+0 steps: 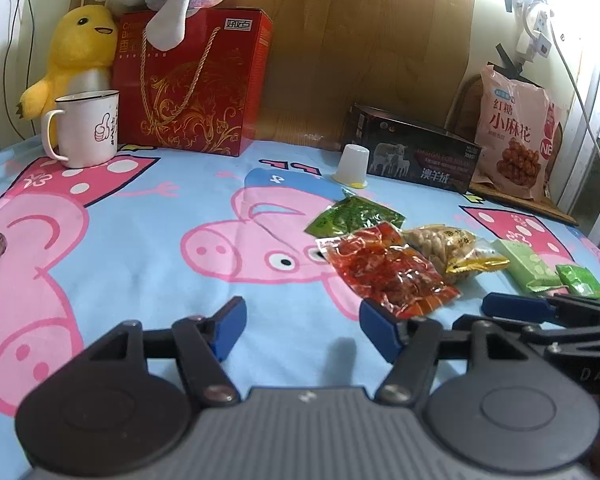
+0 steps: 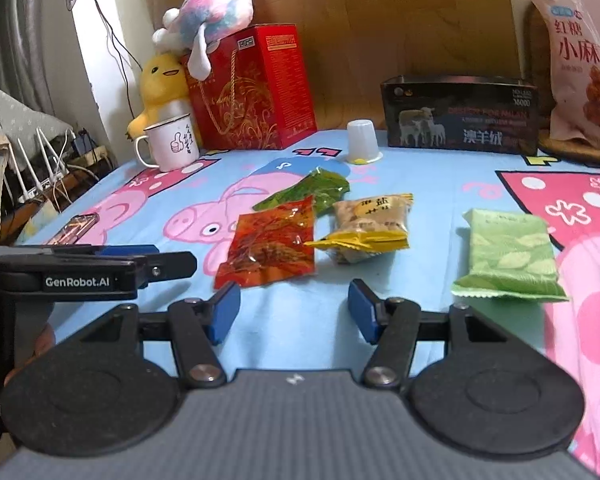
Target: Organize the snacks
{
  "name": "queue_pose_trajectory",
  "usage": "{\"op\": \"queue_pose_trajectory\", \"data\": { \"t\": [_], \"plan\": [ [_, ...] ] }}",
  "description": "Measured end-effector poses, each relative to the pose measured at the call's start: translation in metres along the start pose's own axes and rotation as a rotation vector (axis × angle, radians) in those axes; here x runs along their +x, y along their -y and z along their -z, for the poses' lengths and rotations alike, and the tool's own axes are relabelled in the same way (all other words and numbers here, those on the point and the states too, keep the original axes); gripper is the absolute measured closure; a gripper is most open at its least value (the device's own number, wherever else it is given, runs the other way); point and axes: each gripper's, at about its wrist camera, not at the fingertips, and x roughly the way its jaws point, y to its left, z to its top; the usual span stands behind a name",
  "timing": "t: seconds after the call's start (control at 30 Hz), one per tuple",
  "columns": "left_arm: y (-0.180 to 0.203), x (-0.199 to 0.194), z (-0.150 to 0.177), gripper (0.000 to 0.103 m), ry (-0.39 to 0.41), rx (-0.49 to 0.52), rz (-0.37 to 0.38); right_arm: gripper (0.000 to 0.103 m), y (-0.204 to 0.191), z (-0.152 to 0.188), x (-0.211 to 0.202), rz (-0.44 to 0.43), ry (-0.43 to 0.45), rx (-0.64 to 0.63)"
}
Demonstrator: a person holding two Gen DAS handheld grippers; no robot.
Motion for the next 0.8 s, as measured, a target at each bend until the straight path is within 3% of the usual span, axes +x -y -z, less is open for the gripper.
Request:
{"op": "queue_pose_trajectory", "data": {
  "t": [0.33,0.6,0.8],
  "plan": [
    [-0.006,-0.002,0.000,0.032,0.008,-0.018,0.054,0.040,-0.004,0.000,0.000,0.039,-0.007,-0.042],
    [-0.010,-0.008,0.003,0.032,0.032,-0.038,0.157,0.040,-0.018,0.003,0.004,0.210,-0.013,-0.109],
    [-0.008,-0.012,0.004,0.032,0.053,-0.024,0.238,0.032,-0.019,0.002,0.010,0.255,-0.016,-0.109]
  ]
}}
